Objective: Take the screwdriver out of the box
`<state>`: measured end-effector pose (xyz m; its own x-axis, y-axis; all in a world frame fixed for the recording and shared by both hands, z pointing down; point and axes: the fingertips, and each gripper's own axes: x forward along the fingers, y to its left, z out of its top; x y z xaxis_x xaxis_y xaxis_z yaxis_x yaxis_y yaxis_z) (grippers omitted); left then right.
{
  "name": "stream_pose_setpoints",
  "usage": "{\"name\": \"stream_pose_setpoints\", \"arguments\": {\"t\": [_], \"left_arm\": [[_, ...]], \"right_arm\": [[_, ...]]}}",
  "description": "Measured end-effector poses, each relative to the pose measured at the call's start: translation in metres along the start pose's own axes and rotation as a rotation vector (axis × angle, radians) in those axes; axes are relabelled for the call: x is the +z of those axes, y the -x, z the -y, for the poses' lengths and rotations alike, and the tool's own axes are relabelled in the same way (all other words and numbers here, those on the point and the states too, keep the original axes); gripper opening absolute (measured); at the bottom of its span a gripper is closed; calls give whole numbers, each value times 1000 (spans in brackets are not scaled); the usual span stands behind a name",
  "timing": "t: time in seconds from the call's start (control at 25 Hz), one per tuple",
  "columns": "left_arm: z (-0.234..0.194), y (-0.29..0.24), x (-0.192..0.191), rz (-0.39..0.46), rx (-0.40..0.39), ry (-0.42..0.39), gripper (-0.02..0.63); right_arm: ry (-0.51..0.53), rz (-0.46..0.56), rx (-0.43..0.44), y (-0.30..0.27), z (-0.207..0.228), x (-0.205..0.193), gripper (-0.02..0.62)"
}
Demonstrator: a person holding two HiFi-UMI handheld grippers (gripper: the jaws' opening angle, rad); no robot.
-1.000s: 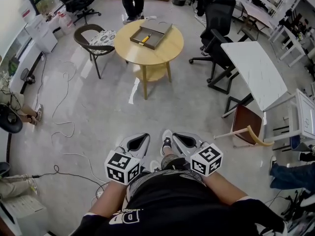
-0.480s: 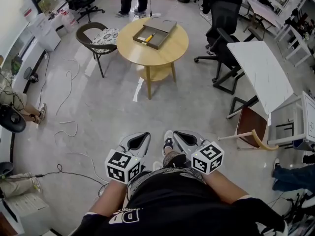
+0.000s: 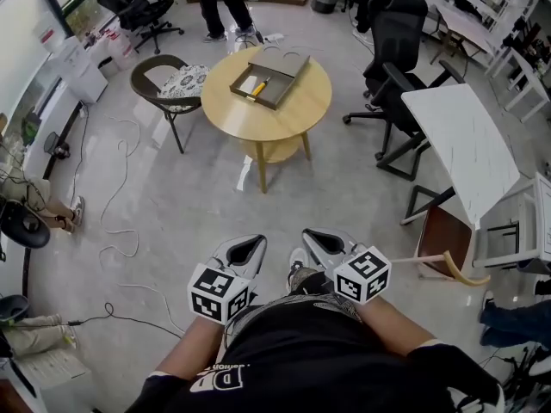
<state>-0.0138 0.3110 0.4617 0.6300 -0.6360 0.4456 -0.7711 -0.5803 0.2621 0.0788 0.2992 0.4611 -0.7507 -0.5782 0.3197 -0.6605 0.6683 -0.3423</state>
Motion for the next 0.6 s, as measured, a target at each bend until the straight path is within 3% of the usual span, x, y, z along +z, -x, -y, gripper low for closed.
{"name": "stream_pose_setpoints", "arguments": {"t": [0.6], "left_arm": [[-54, -102, 87, 4, 32, -17, 60]], "right_arm": [[15, -20, 56, -66, 105, 74, 1]]}}
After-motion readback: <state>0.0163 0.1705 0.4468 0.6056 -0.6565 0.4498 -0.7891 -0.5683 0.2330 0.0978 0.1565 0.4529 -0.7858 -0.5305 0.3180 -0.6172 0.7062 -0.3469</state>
